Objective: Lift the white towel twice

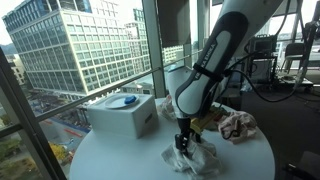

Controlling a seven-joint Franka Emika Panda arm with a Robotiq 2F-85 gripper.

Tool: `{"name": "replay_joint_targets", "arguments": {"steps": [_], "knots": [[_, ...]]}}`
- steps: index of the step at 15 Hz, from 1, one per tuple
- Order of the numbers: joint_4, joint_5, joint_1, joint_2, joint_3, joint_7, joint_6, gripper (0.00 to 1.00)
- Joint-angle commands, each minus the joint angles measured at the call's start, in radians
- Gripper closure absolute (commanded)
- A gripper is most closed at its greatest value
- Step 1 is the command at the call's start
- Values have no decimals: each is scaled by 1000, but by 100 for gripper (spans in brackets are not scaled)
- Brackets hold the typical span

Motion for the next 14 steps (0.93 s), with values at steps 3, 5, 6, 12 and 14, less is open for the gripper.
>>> {"name": "replay_joint_targets", "arguments": {"steps": [3, 5, 6, 12, 14], "knots": [[2, -20, 35, 7, -19, 10, -11, 42], [-11, -50, 50, -15, -25, 11, -24, 58], [-24, -83, 67, -39, -35, 23, -41, 64], [-38, -192, 87, -248, -31, 64, -258, 74], [-13, -172, 64, -327, -11, 51, -362, 74]]}}
